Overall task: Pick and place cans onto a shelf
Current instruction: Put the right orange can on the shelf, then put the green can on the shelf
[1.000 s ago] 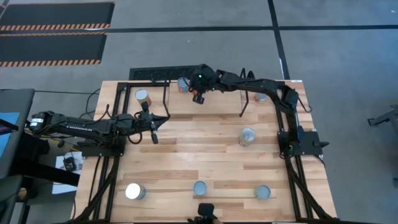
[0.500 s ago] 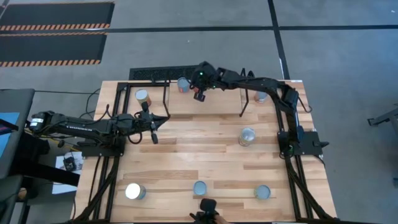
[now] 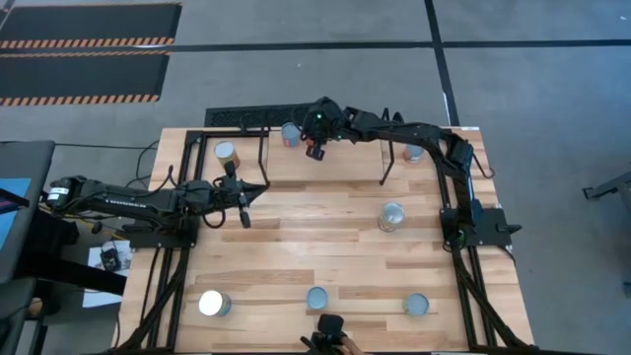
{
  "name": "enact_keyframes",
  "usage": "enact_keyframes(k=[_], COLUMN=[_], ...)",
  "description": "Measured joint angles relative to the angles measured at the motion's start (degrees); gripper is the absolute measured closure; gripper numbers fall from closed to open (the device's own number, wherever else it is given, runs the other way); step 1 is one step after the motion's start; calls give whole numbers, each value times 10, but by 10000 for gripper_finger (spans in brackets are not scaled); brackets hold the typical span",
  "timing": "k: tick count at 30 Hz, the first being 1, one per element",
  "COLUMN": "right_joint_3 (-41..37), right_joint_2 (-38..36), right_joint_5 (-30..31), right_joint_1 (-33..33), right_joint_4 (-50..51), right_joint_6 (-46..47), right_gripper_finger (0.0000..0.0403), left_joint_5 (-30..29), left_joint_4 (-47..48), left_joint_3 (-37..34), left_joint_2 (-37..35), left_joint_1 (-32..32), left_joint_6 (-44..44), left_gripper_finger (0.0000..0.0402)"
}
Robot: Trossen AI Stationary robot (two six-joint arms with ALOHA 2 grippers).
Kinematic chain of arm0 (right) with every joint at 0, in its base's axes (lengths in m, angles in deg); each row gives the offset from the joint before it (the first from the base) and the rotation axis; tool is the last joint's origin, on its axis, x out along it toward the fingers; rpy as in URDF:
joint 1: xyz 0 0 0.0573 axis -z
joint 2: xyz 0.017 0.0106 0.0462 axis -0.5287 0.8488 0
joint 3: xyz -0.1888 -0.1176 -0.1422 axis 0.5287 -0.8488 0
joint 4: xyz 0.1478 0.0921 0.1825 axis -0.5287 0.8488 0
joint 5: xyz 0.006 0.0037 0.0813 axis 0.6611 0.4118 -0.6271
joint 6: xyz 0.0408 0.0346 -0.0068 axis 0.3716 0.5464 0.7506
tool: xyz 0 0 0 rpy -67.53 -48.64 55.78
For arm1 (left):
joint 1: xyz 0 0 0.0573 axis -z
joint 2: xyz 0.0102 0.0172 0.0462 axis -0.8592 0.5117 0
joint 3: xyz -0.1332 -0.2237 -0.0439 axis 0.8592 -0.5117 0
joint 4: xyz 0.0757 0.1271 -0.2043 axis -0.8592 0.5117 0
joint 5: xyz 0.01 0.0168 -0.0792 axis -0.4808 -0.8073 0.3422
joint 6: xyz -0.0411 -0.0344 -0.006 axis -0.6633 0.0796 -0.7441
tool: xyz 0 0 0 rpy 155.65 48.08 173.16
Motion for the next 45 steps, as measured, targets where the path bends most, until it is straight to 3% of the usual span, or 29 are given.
enact_keyframes(k=[10, 13, 17, 20, 30, 33, 37, 42, 45], right_joint_3=[0, 0, -29, -107, -475, -538, -585, -593, -594], right_joint_2=[-34, -72, -144, -214, -455, -525, -617, -710, -750], right_joint_5=[1, 1, 2, 0, 8, 62, 192, 336, 368], right_joint_1=[-10, -20, -41, -56, -135, -181, -241, -266, -233], right_joint_4=[-13, 1, 13, -31, -331, -355, -316, -162, -39], right_joint_6=[14, 11, -19, -21, 67, 73, 68, 138, 228], right_gripper_finger=[265, 280, 340, 390, 395, 396, 398, 395, 398], left_joint_5=[0, 0, 0, 0, 0, 0, 0, 0, 0], left_joint_4=[0, 1, 2, 2, 1, 1, 0, 0, 0], left_joint_3=[0, 0, 0, 0, 0, 0, 0, 0, 0], left_joint_2=[0, 0, 0, 0, 0, 0, 0, 0, 0], left_joint_1=[0, 0, 0, 0, 0, 0, 0, 0, 0], left_joint_6=[2, 8, 18, 26, 45, 45, 45, 45, 45], left_gripper_finger=[401, 401, 401, 401, 401, 402, 401, 401, 401])
